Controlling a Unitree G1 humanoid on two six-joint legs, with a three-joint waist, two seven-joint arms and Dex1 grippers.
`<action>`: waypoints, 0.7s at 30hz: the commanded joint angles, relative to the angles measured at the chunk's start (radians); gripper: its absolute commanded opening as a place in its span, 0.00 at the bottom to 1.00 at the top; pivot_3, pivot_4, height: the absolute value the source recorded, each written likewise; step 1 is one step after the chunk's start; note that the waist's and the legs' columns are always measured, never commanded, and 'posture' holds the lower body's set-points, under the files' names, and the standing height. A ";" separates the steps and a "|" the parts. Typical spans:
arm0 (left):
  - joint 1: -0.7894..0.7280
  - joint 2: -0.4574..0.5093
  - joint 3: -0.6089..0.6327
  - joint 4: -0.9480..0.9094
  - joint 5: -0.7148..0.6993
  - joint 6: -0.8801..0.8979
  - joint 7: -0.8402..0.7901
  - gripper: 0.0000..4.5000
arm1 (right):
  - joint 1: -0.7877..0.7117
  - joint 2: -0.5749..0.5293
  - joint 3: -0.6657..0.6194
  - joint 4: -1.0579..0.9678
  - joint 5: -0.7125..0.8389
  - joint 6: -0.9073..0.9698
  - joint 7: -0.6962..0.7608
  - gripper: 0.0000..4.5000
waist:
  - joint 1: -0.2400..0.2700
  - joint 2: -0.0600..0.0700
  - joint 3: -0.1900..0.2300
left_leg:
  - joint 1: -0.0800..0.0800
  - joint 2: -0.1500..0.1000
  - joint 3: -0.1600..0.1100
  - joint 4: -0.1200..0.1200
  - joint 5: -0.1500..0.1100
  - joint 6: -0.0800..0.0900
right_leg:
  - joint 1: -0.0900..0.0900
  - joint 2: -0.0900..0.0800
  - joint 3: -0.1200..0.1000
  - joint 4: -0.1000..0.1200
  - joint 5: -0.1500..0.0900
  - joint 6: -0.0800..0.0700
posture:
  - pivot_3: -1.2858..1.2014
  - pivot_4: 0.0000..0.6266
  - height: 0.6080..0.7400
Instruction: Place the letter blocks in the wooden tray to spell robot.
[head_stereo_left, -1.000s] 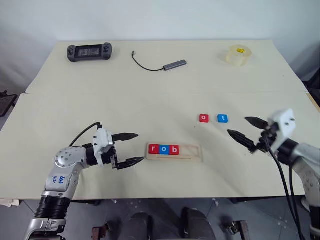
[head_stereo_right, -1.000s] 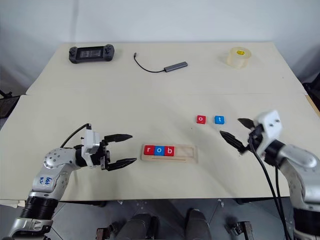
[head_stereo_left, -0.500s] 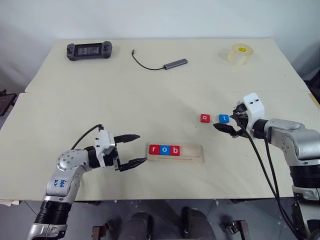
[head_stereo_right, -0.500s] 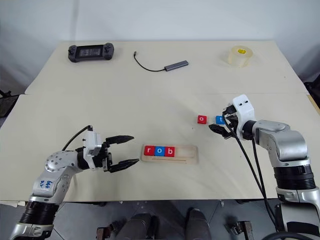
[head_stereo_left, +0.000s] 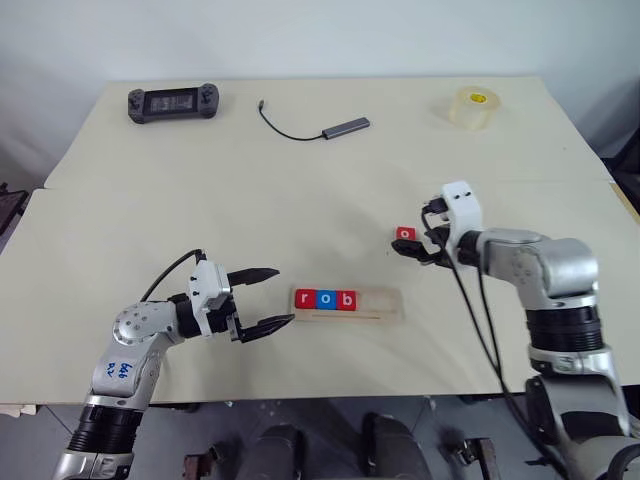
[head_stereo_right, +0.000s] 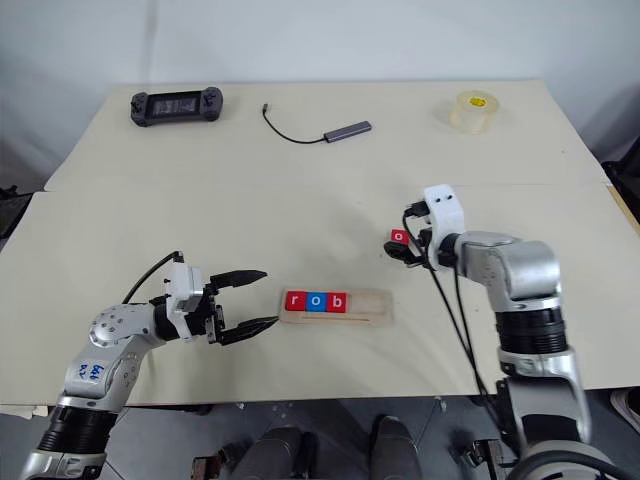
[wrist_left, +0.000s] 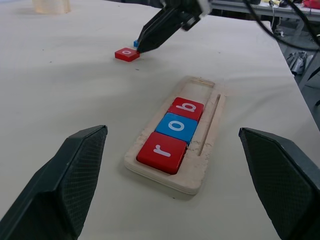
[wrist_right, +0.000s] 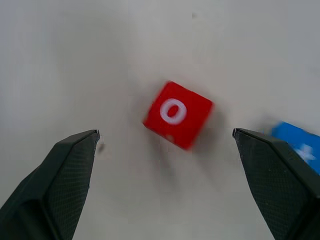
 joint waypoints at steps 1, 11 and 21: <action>0.013 0.004 0.022 -0.042 -0.011 -0.012 0.010 1.00 | -0.018 0.061 -0.041 0.012 -0.027 -0.017 -0.080 0.99 | 0.000 0.000 0.000 | 0.000 0.000 0.000 0.000 0.000 0.000 | 0.000 0.000 0.000 0.000 0.000 0.000 | 0.52 0.24 1.00; 0.023 0.008 0.029 -0.052 -0.010 -0.019 0.024 1.00 | -0.012 0.151 -0.031 -0.008 -0.079 -0.002 -0.170 0.64 | -0.007 0.000 0.000 | 0.001 0.000 0.001 0.000 0.000 0.000 | 0.000 0.001 0.001 0.002 0.000 0.000 | 0.52 0.24 1.00; -0.016 -0.010 -0.002 -0.014 -0.002 -0.032 0.009 1.00 | 0.051 0.096 -0.093 -0.204 -0.037 0.112 -0.132 0.33 | -0.002 0.000 0.000 | 0.001 0.000 0.001 0.000 0.000 0.000 | 0.000 0.001 0.001 0.001 0.000 0.000 | 0.52 0.24 1.00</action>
